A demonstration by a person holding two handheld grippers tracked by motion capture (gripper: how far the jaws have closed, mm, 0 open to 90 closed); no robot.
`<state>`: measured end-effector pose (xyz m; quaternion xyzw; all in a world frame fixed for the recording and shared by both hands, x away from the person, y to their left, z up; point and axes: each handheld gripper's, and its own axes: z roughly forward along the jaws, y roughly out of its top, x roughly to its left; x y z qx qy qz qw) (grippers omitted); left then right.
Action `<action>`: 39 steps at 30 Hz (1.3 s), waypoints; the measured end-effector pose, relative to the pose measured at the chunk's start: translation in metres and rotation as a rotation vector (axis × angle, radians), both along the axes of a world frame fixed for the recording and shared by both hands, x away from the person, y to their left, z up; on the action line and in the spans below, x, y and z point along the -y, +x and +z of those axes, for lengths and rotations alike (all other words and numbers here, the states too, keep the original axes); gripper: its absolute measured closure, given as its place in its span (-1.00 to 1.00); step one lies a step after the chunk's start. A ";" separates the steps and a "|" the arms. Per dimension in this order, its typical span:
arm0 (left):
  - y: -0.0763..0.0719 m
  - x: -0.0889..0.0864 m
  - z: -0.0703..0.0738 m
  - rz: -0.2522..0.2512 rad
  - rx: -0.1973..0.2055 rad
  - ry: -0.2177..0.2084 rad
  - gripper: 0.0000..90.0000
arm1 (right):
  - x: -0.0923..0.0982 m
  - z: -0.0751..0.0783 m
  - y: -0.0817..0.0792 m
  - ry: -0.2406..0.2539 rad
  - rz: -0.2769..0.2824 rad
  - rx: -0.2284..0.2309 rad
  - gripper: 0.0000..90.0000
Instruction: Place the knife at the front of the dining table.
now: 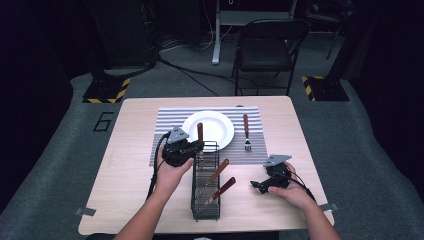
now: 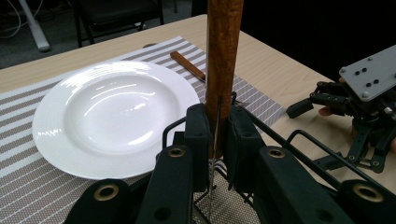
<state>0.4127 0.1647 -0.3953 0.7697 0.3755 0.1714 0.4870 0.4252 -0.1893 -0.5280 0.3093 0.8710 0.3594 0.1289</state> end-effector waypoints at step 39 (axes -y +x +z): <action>0.008 -0.004 0.069 -0.028 0.064 -0.024 0.79 | 0.000 0.000 0.000 0.003 -0.004 -0.001 -1.00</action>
